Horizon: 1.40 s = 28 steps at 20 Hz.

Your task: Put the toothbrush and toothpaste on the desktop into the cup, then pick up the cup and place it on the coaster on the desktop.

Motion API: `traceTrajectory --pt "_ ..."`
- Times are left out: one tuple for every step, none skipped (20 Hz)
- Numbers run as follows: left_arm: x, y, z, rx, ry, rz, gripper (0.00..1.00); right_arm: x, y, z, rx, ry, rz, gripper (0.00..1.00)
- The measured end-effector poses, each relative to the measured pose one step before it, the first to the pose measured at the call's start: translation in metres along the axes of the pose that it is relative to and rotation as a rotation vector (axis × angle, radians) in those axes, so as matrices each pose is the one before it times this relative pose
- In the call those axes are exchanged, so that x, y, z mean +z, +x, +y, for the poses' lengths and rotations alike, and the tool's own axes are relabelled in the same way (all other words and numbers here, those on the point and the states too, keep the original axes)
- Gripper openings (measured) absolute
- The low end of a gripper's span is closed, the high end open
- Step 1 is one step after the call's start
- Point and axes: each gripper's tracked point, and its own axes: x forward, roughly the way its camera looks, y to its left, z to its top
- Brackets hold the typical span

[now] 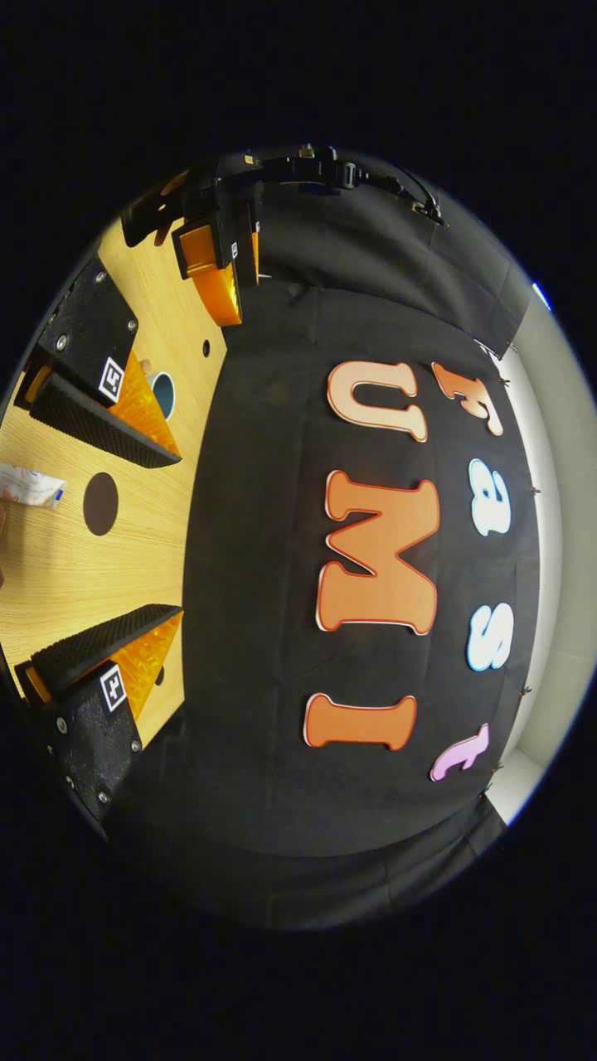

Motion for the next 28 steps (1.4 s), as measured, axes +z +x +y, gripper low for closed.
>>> traceTrajectory --pt "-0.00606 0.00039 -0.00152 -0.00639 -0.00287 0.02677 0.97 -0.00467 0.00081 0.00188 0.01225 0.00816 0.02064 0.99" --pt "-0.00796 0.00033 -0.00157 -0.00661 -0.00501 0.02737 0.97 -0.0067 0.00084 0.00141 0.00664 0.00148 0.01927 0.99" --pt "-0.00762 0.00106 -0.0003 -0.00507 -0.00926 0.02834 0.97 -0.00549 -0.00001 0.00025 0.00019 -0.00416 0.0156 0.99" --pt "-0.00842 0.00116 0.00059 -0.00201 -0.00964 0.02941 0.97 -0.00737 -0.00259 -0.00032 -0.00214 -0.00706 0.01481 0.99" --pt "-0.00729 0.00066 0.00169 -0.0004 -0.00888 0.02675 0.98 -0.00708 -0.00249 -0.00021 0.00015 -0.00589 0.01746 0.99" --pt "-0.00803 -0.00079 0.00129 -0.00311 -0.00845 0.02728 0.98 -0.00782 -0.00164 0.00195 0.00509 -0.00544 0.01848 0.99" --pt "-0.00756 0.0006 -0.00176 -0.01084 -0.00645 0.02749 0.98 -0.00781 -0.00024 0.00138 0.00352 -0.00447 0.02155 0.99" --pt "-0.00943 0.00119 -0.00314 -0.01458 -0.00438 0.02865 0.98 -0.0075 0.00153 0.00237 0.00462 -0.00333 0.02079 0.99" --pt "-0.00975 0.00228 -0.00105 -0.00764 -0.00905 0.03467 0.98 -0.00712 0.00086 0.00128 0.00005 0.0015 0.0166 0.99" --pt "-0.0097 0.00098 -0.00163 -0.00621 -0.00683 0.0295 0.98 -0.0061 0.00066 0.00181 0.00164 0.00358 0.01694 0.99" --pt "-0.00963 0.00249 -0.00022 -0.00356 0.0033 0.03257 0.98 -0.00728 0.00094 0.00163 0.00388 0.00508 0.02073 0.99" --pt "-0.00819 0.00326 0.00012 0.00194 0.00846 0.02635 0.98 -0.00885 0.002 0.00237 0.00316 0.00635 0.02215 0.99" --pt "-0.00578 0.00359 -0.00084 -0.0013 0.0121 0.02049 0.98 -0.00881 0.0018 0.00158 0.00431 0.00489 0.02423 0.99" --pt "-0.00721 0.00263 -0.0008 0.00021 0.01362 0.02226 0.98 -0.00765 0.00113 -0.00079 -0.00194 0.00487 0.02388 0.99" --pt "-0.00528 0.00059 0.00181 0.00569 0.01086 0.01409 0.98 -0.0069 0.00118 -0.0007 -0.00144 0.00395 0.02187 0.99" --pt "-0.00955 -0.00372 -0.00178 -0.00389 -0.00184 0.01274 0.98 -0.00697 0.0006 0.00113 -0.00023 0.00484 0.01997 0.99" --pt "-0.00536 -0.00068 -0.00423 -0.01442 -0.00877 0.01809 0.98 -0.00511 0.00108 0.00196 0.00599 0.00407 0.01385 0.99" --pt "-0.00736 0.00195 -0.00422 -0.00946 -0.009 0.0236 0.98 -0.00573 0.00183 0.0018 0.00247 0.00058 0.02013 0.99" --pt "-0.00656 0.00225 -0.00166 -0.00538 -0.00789 0.02329 0.98 -0.0063 0.00164 0.00048 0.00141 -0.00181 0.01833 0.99" --pt "-0.00815 0.00238 -0.00206 -0.00381 -0.00488 0.02195 0.98 -0.00576 0.00233 0.00204 0.00056 -0.00536 0.01958 0.99" --pt "-0.0062 0.00189 -0.00178 -0.00579 -0.00404 0.01859 0.98 -0.00555 0.00192 0.00092 0.00064 -0.00646 0.01828 0.99" --pt "-0.00415 0.0023 -0.00216 -0.0087 -0.00309 0.0179 0.98 -0.00635 0.00135 0.00237 0.00059 -0.00673 0.01667 0.99" --pt "-0.00468 0.00351 -0.00078 -0.00386 0.00119 0.01895 0.98 -0.00421 0.00159 0.00129 0.00043 -0.00378 0.01494 0.99" --pt "-0.005 0.00401 -0.00218 -0.0014 0.0025 0.02081 0.98 -0.00473 0.00188 0.00088 0.00384 -0.00408 0.01678 0.99" --pt "-0.00514 0.00535 -0.00241 -0.0007 0.00228 0.02054 0.98 -0.00662 0.0026 0.00145 0.00341 -0.00583 0.02656 0.99" --pt "-0.0067 0.00146 -0.00115 -0.00111 -0.0008 0.02539 0.98 -0.00485 0.00222 0.00033 0.0012 -0.00525 0.02065 0.99" --pt "-0.00205 0.00141 -0.00083 -0.00092 -0.00054 0.02419 0.98 -0.00524 0.00343 -0.00118 -0.00316 -0.00665 0.0208 0.99" --pt "-0.00375 -0.00373 0.00012 0.00368 0.00277 0.03056 0.98 -0.00741 0.00281 -0.00128 -0.00361 -0.00747 0.0246 0.98"
